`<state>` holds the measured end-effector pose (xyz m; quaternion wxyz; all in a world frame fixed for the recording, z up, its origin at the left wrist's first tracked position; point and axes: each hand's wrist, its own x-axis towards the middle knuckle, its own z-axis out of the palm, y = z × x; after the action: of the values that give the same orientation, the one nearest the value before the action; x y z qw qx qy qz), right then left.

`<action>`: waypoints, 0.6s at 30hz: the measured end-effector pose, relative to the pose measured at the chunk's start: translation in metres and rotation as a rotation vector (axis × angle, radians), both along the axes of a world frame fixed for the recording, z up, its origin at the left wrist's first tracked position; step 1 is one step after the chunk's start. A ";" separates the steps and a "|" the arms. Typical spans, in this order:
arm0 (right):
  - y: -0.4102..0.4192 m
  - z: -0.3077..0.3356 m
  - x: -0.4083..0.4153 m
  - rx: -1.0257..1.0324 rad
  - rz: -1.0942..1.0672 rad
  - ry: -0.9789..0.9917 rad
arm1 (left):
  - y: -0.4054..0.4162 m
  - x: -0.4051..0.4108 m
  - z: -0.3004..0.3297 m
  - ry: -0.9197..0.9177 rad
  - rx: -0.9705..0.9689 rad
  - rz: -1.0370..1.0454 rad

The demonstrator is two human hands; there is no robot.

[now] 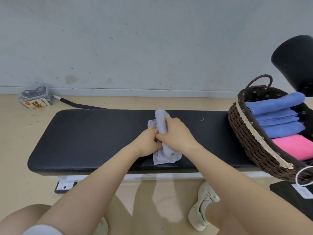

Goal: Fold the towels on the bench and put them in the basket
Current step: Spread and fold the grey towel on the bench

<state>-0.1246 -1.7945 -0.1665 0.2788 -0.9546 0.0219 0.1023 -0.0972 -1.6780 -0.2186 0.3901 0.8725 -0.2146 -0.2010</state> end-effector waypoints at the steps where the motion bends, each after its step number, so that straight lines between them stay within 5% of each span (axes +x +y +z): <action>1: 0.003 0.000 -0.002 0.007 0.014 0.001 | 0.007 0.000 -0.001 0.149 -0.134 0.083; 4: 0.008 -0.002 -0.005 0.053 0.053 0.058 | 0.029 0.002 -0.006 0.712 -0.705 0.374; 6: 0.012 -0.002 -0.003 0.086 0.095 0.144 | 0.035 0.004 -0.010 0.780 -0.758 0.466; 12: 0.020 -0.008 0.003 -0.188 0.284 0.126 | 0.023 0.024 -0.009 0.107 -0.177 0.425; 15: 0.016 -0.024 -0.007 -0.097 0.241 0.038 | 0.025 0.032 -0.011 0.003 -0.047 0.219; 18: 0.013 -0.039 -0.013 -0.251 0.069 -0.100 | 0.026 0.034 -0.012 -0.023 -0.016 0.175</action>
<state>-0.1376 -1.7818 -0.2055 0.1541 -0.9861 -0.0125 0.0604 -0.0629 -1.6521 -0.2308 0.4105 0.8872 -0.1434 -0.1544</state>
